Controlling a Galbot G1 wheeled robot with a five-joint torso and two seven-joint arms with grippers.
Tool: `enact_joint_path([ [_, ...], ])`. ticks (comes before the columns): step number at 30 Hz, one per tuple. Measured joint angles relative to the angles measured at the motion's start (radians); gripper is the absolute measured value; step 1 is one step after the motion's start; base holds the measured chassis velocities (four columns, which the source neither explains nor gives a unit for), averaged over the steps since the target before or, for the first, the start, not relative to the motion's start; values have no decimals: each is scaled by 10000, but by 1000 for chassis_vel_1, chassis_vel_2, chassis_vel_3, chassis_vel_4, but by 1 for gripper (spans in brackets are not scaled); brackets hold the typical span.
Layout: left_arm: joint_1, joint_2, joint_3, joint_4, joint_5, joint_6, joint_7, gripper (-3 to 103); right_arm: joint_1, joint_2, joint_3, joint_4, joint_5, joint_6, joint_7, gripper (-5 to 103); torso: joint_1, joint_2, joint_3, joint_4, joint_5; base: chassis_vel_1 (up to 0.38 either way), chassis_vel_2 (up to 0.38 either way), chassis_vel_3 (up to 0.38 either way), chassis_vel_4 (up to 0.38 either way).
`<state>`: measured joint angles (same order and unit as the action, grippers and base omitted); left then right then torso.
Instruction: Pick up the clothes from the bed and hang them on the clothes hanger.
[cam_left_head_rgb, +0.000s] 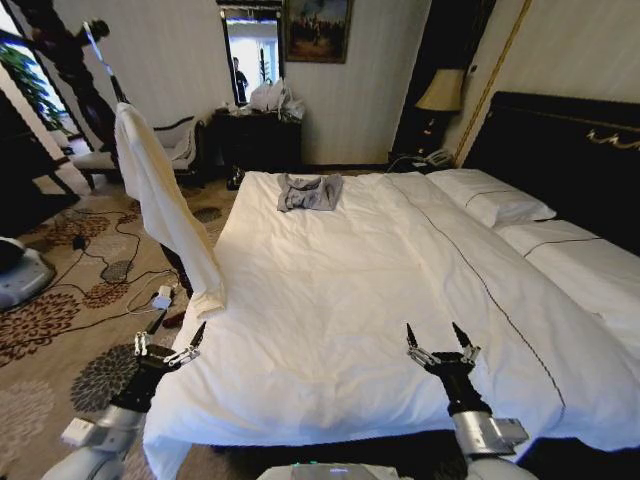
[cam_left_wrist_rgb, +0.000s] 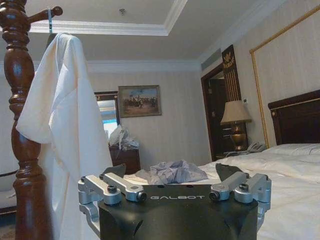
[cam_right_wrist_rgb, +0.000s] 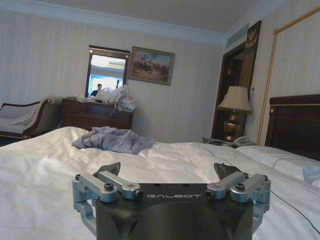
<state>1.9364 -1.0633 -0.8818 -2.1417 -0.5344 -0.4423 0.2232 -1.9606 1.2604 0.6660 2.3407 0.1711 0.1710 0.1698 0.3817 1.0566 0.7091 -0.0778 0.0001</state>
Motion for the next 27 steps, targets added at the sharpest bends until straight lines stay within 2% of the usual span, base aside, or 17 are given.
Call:
enact_joint_path([
  [5, -54, -68, 84, 22, 142, -69, 33, 100, -23, 11, 55, -5, -90, 58, -22, 100, 0, 0, 0, 0, -2, 0, 0, 0, 0],
  [11, -127, -132, 114, -190, 270, 70, -248, 100, 34, 62, 71, 48, -116, 81, -20, 100, 2, 0, 0, 0, -1, 0, 0, 0, 0],
  [27, -176, -435, 146, -163, 442, 42, -244, 100, -32, 165, 79, -19, -262, 318, -316, 100, 2, 0, 0, 1, -1, 0, 0, 0, 0],
])
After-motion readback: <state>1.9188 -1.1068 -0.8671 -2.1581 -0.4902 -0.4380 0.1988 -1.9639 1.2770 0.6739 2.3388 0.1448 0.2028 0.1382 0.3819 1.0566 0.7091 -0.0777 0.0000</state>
